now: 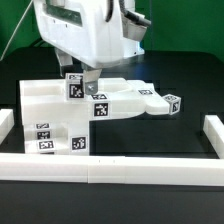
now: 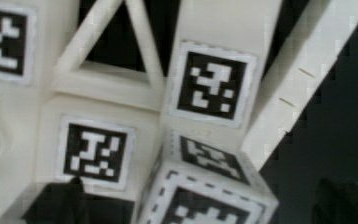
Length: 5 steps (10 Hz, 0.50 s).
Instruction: Assemble chair
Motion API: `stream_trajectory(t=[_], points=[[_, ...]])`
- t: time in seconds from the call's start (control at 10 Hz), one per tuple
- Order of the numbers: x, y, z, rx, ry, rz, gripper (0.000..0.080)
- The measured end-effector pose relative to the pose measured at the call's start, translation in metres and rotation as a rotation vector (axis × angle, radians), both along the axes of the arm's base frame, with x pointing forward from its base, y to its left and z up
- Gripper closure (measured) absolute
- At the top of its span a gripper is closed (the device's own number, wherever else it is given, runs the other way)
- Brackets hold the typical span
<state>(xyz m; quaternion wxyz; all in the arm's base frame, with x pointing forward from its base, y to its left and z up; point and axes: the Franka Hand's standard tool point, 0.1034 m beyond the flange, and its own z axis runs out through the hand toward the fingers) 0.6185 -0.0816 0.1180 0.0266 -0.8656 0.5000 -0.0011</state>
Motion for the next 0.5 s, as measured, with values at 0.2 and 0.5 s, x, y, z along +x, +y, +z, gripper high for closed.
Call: stream_trajectory(t=[0.2,0.5], points=[[0.0000,0.0003,-0.0001,-0.006,-0.004,0.128,0.0151],[0.0008,0.0055,0.0000,-0.045,-0.001,0.418,0.0150]])
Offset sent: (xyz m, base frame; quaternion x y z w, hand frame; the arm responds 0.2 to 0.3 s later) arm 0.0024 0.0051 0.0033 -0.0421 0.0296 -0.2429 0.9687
